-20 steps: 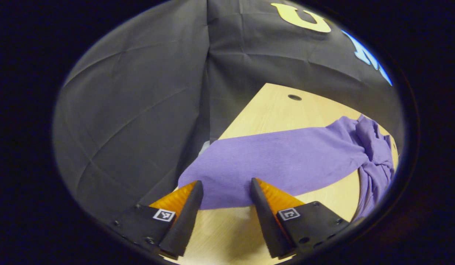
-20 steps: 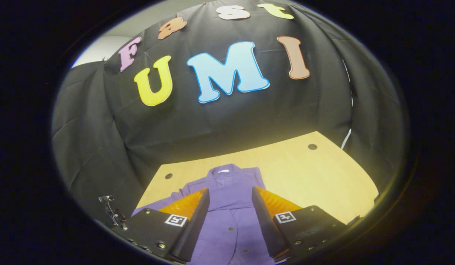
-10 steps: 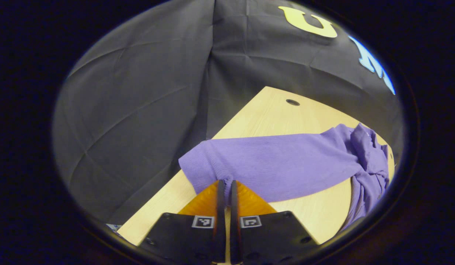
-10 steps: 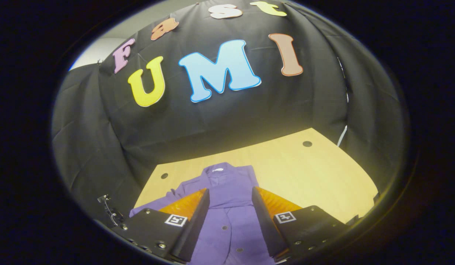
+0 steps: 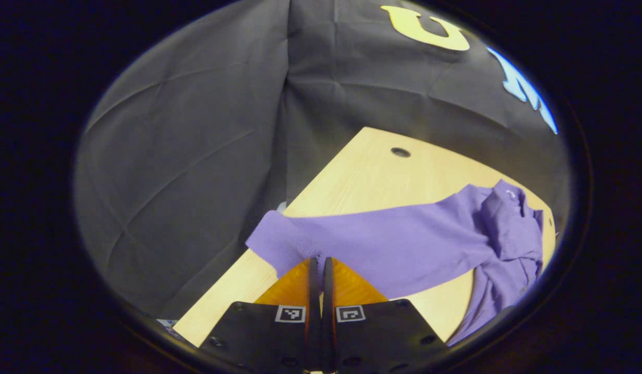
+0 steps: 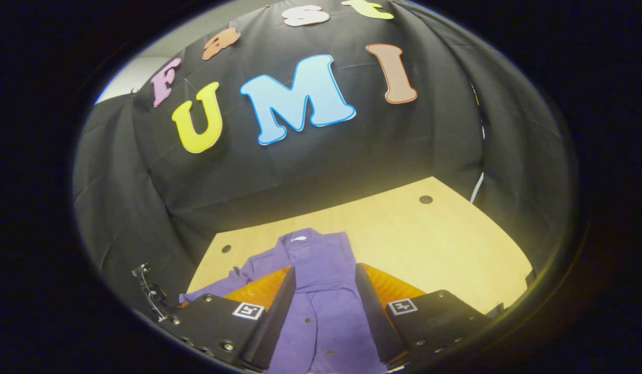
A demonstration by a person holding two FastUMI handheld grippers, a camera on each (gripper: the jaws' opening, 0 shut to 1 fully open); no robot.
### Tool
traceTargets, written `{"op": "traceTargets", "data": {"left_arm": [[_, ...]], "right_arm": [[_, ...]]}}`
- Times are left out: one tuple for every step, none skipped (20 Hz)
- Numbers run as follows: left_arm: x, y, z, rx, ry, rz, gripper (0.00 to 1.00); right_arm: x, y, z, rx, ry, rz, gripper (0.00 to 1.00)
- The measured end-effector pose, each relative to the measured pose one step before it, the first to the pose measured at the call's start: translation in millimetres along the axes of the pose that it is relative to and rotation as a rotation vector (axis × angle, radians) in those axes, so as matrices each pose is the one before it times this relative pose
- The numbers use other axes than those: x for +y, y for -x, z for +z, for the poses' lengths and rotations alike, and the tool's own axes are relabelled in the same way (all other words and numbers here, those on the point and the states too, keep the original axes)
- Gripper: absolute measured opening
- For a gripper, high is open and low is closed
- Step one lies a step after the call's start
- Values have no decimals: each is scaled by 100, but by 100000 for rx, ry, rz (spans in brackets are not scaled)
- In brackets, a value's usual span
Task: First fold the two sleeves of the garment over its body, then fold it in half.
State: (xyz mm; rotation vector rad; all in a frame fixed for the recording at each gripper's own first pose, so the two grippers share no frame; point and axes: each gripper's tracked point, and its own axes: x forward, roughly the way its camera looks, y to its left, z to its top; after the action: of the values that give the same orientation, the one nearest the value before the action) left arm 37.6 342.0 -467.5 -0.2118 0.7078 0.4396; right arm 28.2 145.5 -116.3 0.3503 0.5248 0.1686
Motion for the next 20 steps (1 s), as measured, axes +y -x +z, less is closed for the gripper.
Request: {"op": "traceTargets", "data": {"left_arm": [[-1336,287,1311,-1928,-218,-2264,7],[-1613,19,1257,-1620,-360,-2656,7],[-1482,145,1264,-1278,-369,-2251,7],[-1759,-52,1004,-1310,-695,-2335,7],[-1744,-41,1035,-1398,-765,-2203,7],[-2005,-80,988,-1221,-899,-2715,7],[-2079,-146,893,-1125,-1207,-2823,7],[-2474,8,785,-1089,-1499,-3213,7],[-2355,-176,835,-1000,-1613,-3448,7],[-2567,-255,651,-951,-1739,-3643,7],[-2492,-153,734,-549,-1681,-3802,7],[-2860,-494,603,-569,-1581,-3873,7],[-2545,-556,644,-461,-1583,-3845,7],[-2558,-464,390,-186,-1329,-3948,7],[-2628,-638,358,24,-976,-3972,7],[-2656,-685,234,-24,-1055,-3598,7],[-2441,-593,136,113,-915,-3725,7],[-2582,-515,144,204,-918,-3744,7],[-2567,-711,86,501,-1175,-3742,7],[-2593,-652,-86,593,-1340,-3702,7]], "right_arm": [[-179,16,78,-179,-670,121,71],[-222,51,163,-288,-596,-60,65],[-195,25,-41,-487,-735,-131,65],[-257,132,61,-353,-859,-251,65],[-311,118,-60,-464,-849,-269,65],[-382,201,51,-441,-827,-532,65],[-537,273,60,-537,-866,-667,65],[-543,275,62,-644,-793,-900,65],[-713,329,-69,-428,-727,-1111,65],[-729,299,-33,-443,-672,-1429,65],[-861,395,8,-405,-809,-1663,65],[-729,401,54,-477,-1042,-1599,71],[-955,402,3,-608,-1120,-1704,72],[-1025,486,240,-998,-1195,-2212,72],[-825,384,-40,-681,-816,-2177,72],[-987,497,141,-833,-1255,-2161,71],[-1064,524,52,-388,-1298,-2022,71],[-1095,618,148,-362,-1204,-2223,71],[-1177,406,152,-444,-1070,-2182,71],[-1086,491,230,-475,-1068,-2212,71]]}}
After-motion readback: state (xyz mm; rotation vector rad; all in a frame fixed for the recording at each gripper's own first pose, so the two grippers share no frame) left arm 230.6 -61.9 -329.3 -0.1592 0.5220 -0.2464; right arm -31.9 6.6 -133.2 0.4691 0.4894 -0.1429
